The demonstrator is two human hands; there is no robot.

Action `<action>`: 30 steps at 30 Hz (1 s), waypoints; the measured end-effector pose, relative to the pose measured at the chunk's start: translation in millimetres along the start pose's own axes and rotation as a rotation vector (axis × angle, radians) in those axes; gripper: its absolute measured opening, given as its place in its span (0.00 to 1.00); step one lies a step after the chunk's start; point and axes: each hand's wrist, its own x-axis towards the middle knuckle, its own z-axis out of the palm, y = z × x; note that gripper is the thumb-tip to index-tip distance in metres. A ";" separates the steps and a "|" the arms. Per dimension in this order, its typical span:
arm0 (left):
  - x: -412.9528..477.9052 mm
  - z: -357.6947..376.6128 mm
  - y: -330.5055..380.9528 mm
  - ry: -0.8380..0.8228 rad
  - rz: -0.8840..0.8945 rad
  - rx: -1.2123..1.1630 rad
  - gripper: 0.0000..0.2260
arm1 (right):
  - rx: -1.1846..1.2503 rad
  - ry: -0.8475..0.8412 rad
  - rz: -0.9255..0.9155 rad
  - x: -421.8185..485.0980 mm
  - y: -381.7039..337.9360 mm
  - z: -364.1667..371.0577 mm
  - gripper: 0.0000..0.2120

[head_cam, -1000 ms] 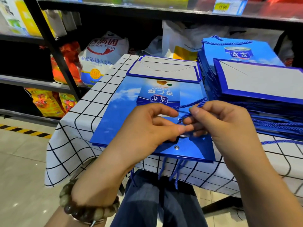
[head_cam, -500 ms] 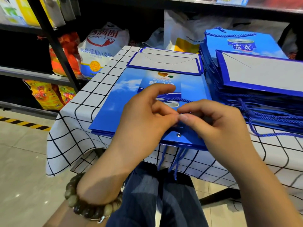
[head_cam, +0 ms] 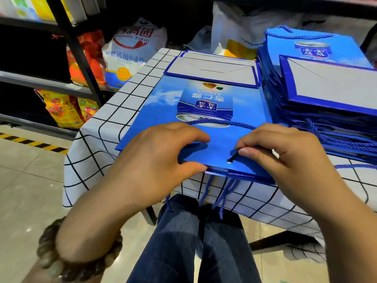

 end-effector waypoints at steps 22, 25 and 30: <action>-0.4 35.1 32.5 0.335 -0.045 0.118 0.15 | -0.228 -0.019 -0.028 1.3 -18.0 2.5 0.16; 6.3 38.8 32.4 0.368 -0.055 0.127 0.13 | -0.258 0.033 -0.041 -0.5 -18.4 8.1 0.15; 0.8 38.5 36.5 0.315 0.050 0.111 0.11 | -0.230 0.087 0.074 -2.4 -10.3 5.3 0.18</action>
